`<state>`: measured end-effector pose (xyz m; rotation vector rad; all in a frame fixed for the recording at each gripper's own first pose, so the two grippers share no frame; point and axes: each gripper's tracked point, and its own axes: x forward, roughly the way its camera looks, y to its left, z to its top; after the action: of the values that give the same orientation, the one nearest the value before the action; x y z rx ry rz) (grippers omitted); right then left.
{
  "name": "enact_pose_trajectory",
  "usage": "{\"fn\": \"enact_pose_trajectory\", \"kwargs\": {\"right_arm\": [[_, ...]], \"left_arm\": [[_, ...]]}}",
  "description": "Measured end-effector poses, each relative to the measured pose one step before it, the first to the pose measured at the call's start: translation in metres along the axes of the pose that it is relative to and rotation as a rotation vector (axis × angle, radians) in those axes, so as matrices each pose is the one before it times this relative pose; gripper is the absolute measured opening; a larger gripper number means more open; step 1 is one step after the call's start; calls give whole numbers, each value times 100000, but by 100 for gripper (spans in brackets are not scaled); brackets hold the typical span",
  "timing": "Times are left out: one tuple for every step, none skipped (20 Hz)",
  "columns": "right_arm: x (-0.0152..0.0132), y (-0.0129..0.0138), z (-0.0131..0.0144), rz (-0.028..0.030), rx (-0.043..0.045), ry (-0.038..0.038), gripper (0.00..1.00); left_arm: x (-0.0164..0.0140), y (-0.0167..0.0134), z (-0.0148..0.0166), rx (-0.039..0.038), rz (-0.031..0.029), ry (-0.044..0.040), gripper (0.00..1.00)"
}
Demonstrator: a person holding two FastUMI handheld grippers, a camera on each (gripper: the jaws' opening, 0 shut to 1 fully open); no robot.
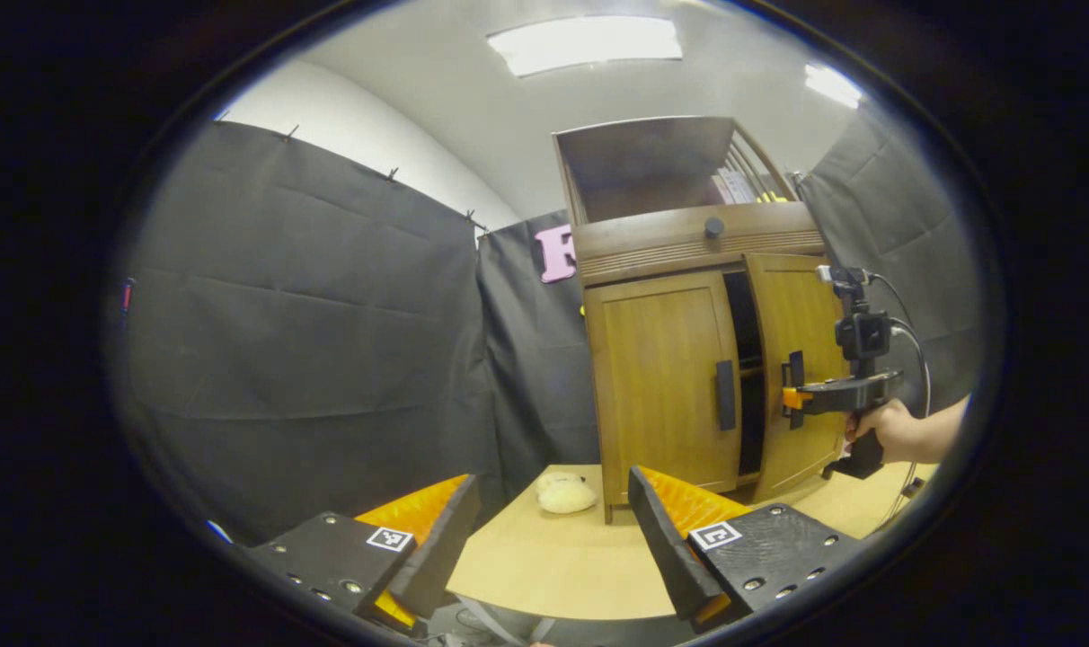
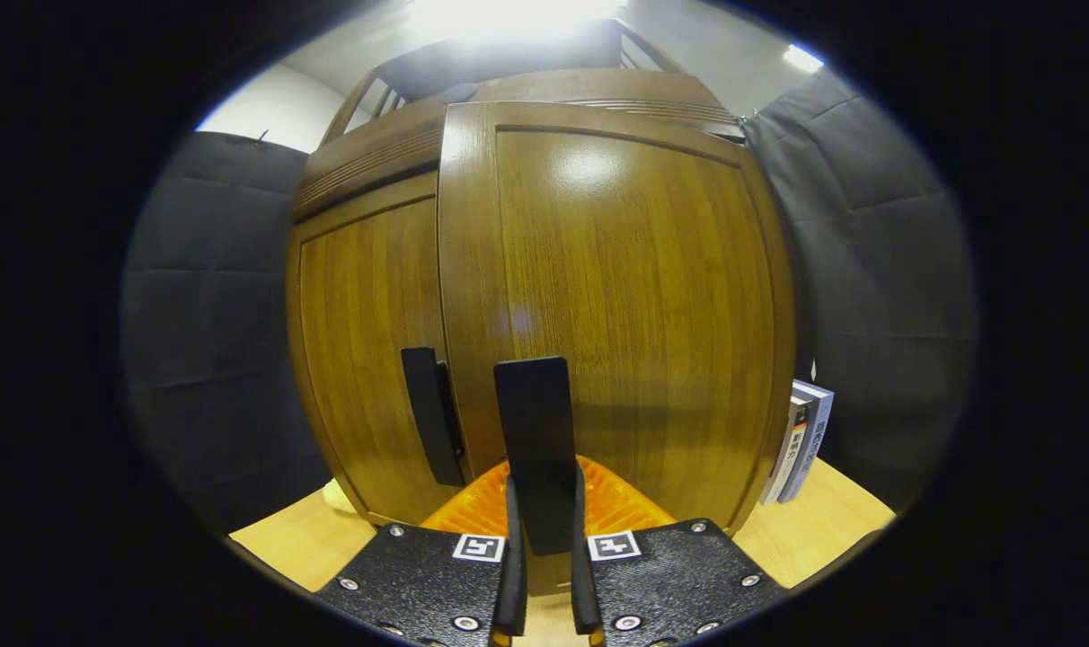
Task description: Open the right door of the double-door shoe cabinet with the right hand, and open the left door with the left hand.
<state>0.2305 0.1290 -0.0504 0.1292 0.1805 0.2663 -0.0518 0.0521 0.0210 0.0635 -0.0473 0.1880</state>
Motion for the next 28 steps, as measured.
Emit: {"fn": "enact_pose_trajectory", "kwargs": {"right_arm": [[-535, -185, -53, 19, 249, 83, 19], [-456, -143, 25, 4, 282, -8, 19], [-525, -154, 187, 7, -42, 82, 19], [-380, -108, 108, -16, -515, 104, 19], [-470, -56, 139, -16, -592, 286, 18], [-512, -124, 1, 217, -563, 525, 18], [-649, -133, 83, 270, 201, 360, 18], [-374, -356, -148, 308, 390, 291, 18], [-576, -265, 63, 60, 345, 134, 19], [-330, -295, -44, -278, 118, 150, 18], [-362, -294, 97, -356, 6, 182, 19], [-283, -239, -102, -367, 128, 158, 18], [-412, -320, -80, -387, 210, -36, 18], [-514, -411, -126, -477, 257, -265, 19], [-530, -402, 4, -548, -66, -261, 18], [-607, -405, 4, -502, -123, -66, 21], [-536, -480, 19, -499, 61, -65, 21], [-375, -440, -101, -478, 125, 67, 19], [-364, -442, -6, -673, 90, 104, 20], [-463, -472, 84, -874, -61, 84, 19], [-519, -469, 116, -956, -11, -31, 19], [-400, -340, 79, -939, -107, -51, 19], [-270, -534, 69, -942, 22, -224, 17], [-165, -500, 13, -806, -155, -115, 17], [-175, -79, 88, -778, 7, -10, 19], [-278, -368, -32, -645, -217, 97, 19], [-411, -630, -99, -611, -277, -44, 19], [-303, -812, -78, -1141, -323, 29, 18]], "left_arm": [[-65, -95, 86, -137, -533, -401, 100], [-3, -104, 99, -116, -575, -269, 95], [-40, -80, 66, -74, -476, -276, 95], [-52, -109, 85, -218, -508, -254, 95], [111, -189, -75, -341, -688, -264, 95], [3, -127, 101, -327, -666, -250, 95], [64, -181, 21, -223, -844, -311, 95], [-7, -148, 97, -44, -933, -237, 95], [-12, -108, -1, 143, -765, -284, 95], [16, -85, 24, 62, -710, -191, 95], [29, -139, -45, -190, -651, -135, 95], [0, -123, 19, -301, -604, 42, 95], [-59, -112, -7, -176, -702, 128, 95], [-15, -66, 47, 36, -525, -35, 95], [48, -92, -51, 8, -580, -161, 95], [29, -88, 51, -42, -589, -151, 95], [34, -100, -39, -73, -658, -217, 95], [17, -92, 46, -89, -591, -99, 95], [3, -61, -23, -127, -609, -27, 95], [-17, -113, 45, -264, -699, -14, 95], [-10, -65, 53, -259, -826, -65, 95], [42, -77, 138, -83, -726, -185, 95], [16, -59, -34, -6, -800, -147, 95], [7, -100, 27, -110, -777, -163, 95], [-42, -80, 54, -243, -819, 52, 95], [-70, -113, 130, -412, -755, 58, 95], [-94, -65, 101, -427, -808, 47, 95], [-46, -91, 118, -410, -760, -78, 95]]}}
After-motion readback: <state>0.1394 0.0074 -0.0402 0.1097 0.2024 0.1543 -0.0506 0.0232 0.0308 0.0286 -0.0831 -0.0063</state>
